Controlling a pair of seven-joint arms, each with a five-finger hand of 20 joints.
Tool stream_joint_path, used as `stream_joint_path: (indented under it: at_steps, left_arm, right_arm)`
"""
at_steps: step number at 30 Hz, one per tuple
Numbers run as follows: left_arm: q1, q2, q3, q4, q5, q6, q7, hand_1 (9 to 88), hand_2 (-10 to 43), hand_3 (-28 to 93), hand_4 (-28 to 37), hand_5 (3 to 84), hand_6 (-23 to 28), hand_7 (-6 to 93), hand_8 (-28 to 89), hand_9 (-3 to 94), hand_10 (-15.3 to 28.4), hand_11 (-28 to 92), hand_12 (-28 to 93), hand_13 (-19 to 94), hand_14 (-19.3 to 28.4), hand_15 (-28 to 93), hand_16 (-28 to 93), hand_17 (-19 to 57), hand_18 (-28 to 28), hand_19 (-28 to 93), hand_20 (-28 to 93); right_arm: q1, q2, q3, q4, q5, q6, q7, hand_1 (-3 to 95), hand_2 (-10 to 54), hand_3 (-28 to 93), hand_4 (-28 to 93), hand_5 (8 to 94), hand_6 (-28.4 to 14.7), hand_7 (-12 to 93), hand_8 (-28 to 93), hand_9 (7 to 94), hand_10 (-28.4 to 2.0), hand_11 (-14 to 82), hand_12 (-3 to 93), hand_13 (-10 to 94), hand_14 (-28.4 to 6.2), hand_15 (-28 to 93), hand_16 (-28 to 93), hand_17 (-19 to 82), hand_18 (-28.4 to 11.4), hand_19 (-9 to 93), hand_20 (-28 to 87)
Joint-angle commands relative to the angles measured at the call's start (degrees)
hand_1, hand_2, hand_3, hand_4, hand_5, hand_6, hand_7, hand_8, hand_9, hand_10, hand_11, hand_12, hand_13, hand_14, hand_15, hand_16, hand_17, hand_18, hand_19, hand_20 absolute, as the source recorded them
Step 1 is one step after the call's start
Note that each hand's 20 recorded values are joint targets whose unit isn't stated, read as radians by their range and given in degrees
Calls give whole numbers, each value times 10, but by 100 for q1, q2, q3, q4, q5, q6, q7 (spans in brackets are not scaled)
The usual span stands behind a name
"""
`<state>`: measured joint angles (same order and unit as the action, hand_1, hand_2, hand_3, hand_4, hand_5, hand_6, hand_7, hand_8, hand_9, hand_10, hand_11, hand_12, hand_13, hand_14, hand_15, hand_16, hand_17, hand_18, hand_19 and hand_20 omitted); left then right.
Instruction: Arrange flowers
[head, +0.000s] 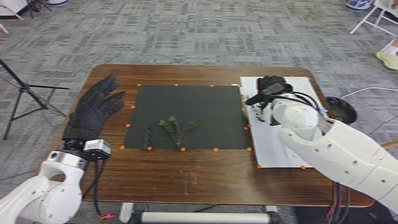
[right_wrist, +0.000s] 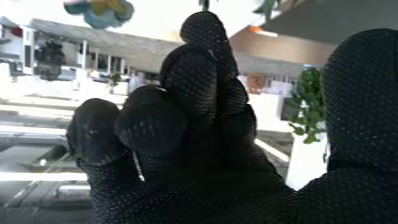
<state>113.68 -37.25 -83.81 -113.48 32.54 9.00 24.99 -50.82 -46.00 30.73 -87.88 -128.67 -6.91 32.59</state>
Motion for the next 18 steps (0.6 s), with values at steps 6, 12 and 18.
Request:
stream_joint_path:
  at_steps: [6,12,18]
  left_arm:
    - [-66,12,-5,-18,71,-66,-11,283,-49,657,-252,229,17,169,-82,172,96,141,189,160,127,245,60,-107,189,359,124]
    - [-117,30,39,5,47,-67,3,282,-49,658,-252,229,17,169,-82,172,96,139,189,159,127,243,61,-107,188,359,123]
    - [-129,20,47,4,67,-85,-4,281,-49,659,-252,229,17,169,-82,172,96,138,190,159,127,243,62,-107,188,359,124]
  right_arm:
    - [-112,-226,269,315,517,-908,0,231,-95,573,-283,619,-52,447,-119,683,-135,560,414,661,-119,768,388,359,-208,931,543]
    - [-72,-296,109,409,318,-998,-19,223,-95,598,-283,612,-53,444,-116,675,-135,561,415,652,-120,771,380,352,-209,931,528]
    - [-179,-316,103,260,374,-1103,29,232,-95,671,-282,615,-48,452,-116,679,-134,565,414,656,-116,772,374,354,-205,932,519]
